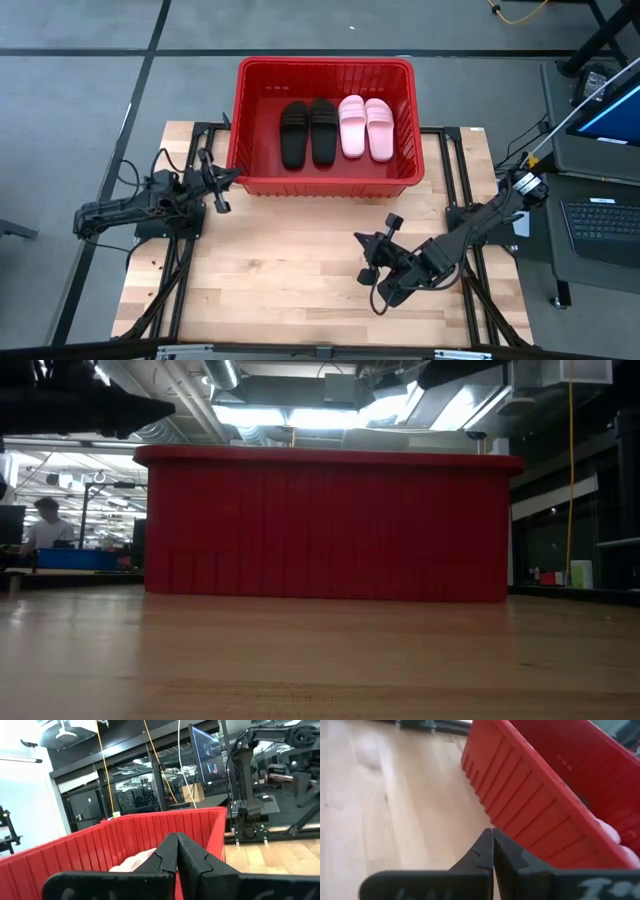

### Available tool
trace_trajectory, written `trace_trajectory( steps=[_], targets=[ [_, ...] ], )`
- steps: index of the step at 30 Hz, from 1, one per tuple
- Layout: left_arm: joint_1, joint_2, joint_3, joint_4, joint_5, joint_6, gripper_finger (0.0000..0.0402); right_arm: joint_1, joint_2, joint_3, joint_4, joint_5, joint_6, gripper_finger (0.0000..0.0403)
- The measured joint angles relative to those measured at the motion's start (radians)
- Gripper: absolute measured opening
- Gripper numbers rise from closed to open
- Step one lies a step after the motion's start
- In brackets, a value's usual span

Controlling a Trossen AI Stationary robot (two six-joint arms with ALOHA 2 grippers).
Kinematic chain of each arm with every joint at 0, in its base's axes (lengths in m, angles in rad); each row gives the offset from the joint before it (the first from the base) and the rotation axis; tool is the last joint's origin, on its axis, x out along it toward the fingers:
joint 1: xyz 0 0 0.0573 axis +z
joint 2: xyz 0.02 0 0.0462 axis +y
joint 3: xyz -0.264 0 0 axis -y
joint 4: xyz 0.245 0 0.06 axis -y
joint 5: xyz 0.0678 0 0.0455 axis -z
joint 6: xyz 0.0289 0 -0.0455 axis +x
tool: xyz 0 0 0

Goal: Pick and place slides into bin
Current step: Return to Home Position

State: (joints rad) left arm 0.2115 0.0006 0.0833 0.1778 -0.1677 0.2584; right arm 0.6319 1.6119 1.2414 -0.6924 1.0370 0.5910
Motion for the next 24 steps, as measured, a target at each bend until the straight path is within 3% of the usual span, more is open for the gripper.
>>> trace_trajectory(
  steps=[9, 19, 24],
  targets=[
    [0.000, -0.001, -0.062, 0.103, 0.006, -0.002, 0.0001, 0.002, -0.006, -0.030, 0.107, 0.000, -0.074, 0.0006],
    [0.000, -0.001, -0.075, 0.110, 0.014, -0.014, 0.0003, 0.038, -0.008, -0.030, 0.104, 0.036, -0.099, 0.0006],
    [0.000, 0.000, -0.075, 0.109, 0.014, -0.037, 0.0001, 0.056, -0.083, -0.030, 0.024, 0.002, -0.106, 0.0006]
  ],
)
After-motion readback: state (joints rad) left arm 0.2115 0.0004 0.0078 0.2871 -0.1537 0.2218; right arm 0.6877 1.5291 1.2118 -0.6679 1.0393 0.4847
